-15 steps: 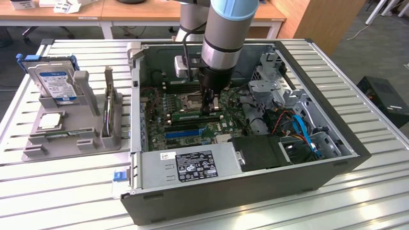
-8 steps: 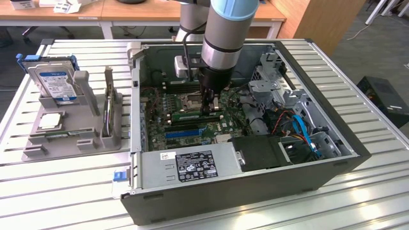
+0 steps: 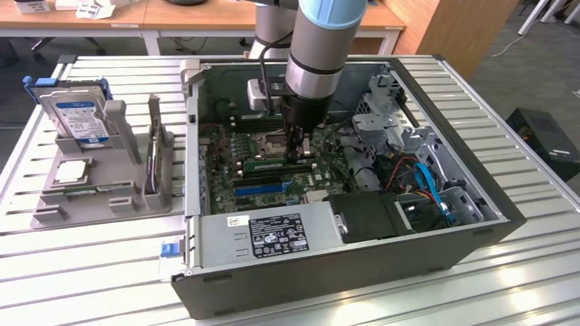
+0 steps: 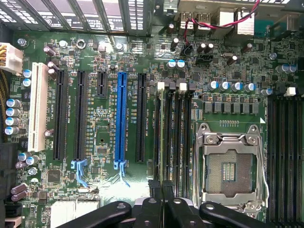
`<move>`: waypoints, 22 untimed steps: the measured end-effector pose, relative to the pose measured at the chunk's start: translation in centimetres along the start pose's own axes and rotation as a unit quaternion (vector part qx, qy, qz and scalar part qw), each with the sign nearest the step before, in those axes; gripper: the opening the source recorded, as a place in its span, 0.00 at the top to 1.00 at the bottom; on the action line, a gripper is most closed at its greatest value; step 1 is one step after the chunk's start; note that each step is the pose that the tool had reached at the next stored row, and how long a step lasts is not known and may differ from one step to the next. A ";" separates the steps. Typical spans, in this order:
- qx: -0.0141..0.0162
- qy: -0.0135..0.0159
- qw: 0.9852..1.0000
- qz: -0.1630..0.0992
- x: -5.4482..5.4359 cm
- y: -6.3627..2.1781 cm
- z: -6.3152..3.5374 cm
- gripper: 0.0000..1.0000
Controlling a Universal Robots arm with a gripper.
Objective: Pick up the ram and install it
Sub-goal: 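Insert the ram into the slot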
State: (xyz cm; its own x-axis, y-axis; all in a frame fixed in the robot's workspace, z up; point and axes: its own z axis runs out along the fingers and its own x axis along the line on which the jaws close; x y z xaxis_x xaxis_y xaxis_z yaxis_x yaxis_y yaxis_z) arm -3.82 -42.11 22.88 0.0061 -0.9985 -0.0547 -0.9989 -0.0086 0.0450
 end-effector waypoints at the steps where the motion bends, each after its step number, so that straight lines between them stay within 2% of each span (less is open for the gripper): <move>1: 0.000 0.000 1.000 0.000 0.0 0.00 0.00 0.88; 22: 0.000 0.000 1.000 0.009 0.0 0.01 -0.24 0.88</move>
State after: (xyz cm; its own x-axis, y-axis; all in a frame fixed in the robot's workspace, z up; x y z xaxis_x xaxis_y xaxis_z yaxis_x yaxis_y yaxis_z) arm -3.82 -42.15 23.12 -0.0110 -0.9984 -0.0547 -0.9990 0.0085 0.0450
